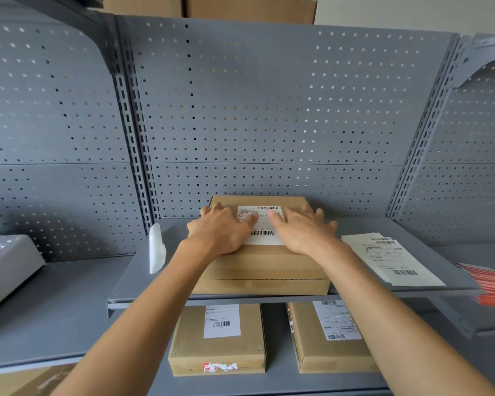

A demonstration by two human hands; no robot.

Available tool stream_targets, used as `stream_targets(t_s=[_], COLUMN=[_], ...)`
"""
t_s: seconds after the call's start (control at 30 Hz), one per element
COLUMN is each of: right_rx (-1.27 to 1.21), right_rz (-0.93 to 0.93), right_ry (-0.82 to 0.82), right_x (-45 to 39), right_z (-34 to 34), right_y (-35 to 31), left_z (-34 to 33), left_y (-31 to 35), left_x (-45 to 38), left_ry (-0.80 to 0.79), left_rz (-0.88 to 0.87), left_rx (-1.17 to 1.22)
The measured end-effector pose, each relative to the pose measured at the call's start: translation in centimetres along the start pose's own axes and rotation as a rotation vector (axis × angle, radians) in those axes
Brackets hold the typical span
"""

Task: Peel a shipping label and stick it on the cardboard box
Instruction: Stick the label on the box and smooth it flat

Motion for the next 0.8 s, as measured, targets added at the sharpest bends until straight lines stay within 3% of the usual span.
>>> stream_targets(t_s=[0.3,0.6,0.8], right_rx=[0.079,0.008,-0.078], right_rz=[0.009,0.078,0.111], right_ry=[0.000,-0.041,0.015], right_x=[0.4,0.1,0.2], right_z=[-0.6,0.0,0.4], right_y=[-0.3,1.3,1.9], left_z=[-1.0,-0.5,-0.1], left_y=[0.6,-0.7,-1.3], left_x=[0.3,0.5,0.8], left_ry=[0.005,-0.010,0.011], left_rz=[-0.020,-0.094,-0.133], left_rx=[-0.041,0.002,0.039])
Point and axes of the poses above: each hand's wrist, its own x-axis away from the middle knuckle, its own z-axis out of the back of the hand, y = z × x, the point moved 2 cm from there along -x, towards the middle knuckle, and after that the axes turned 12 degrees about -z, right-handed, at the moved point
